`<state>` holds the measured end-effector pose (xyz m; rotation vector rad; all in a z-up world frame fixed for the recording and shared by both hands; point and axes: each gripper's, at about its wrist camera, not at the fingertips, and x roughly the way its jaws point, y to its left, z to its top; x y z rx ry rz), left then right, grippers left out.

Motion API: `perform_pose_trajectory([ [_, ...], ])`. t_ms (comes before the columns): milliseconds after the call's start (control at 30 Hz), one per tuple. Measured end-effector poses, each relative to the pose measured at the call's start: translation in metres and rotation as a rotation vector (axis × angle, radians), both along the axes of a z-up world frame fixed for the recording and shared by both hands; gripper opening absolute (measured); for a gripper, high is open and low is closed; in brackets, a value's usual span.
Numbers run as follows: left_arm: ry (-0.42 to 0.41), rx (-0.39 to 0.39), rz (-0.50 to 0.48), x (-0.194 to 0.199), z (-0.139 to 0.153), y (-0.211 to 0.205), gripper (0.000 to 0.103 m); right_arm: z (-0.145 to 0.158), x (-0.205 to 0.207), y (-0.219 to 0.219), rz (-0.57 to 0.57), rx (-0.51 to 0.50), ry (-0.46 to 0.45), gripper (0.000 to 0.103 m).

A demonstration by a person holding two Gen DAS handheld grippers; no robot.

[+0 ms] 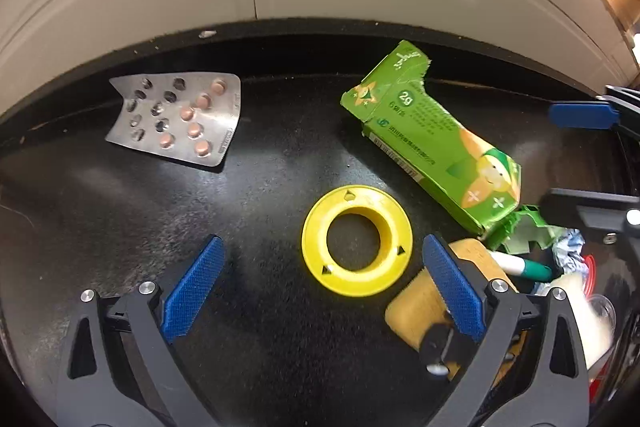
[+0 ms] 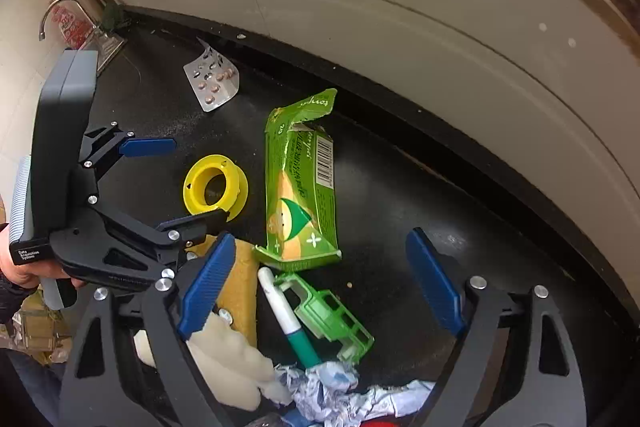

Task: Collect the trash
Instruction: 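Grasp the yellow tape roll with the left tool while the right tool grasps the green medicine box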

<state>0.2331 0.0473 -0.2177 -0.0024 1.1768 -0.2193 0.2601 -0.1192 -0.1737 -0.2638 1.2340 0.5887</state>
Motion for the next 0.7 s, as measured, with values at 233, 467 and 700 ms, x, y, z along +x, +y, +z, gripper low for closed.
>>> perform_pose_trajectory([
  [233, -0.028, 0.025, -0.022, 0.011, -0.009, -0.004, 0.095, -0.037, 0.020, 0.018, 0.067, -0.008, 0.065, 0.071],
  [467, -0.088, 0.090, -0.030, 0.005, -0.008, 0.004, 0.067, -0.048, 0.022, 0.027, 0.104, -0.046, 0.043, 0.047],
  [700, -0.108, 0.076, 0.027, -0.006, 0.009, 0.020, 0.054, -0.025, 0.006, 0.034, 0.100, -0.042, -0.015, 0.035],
])
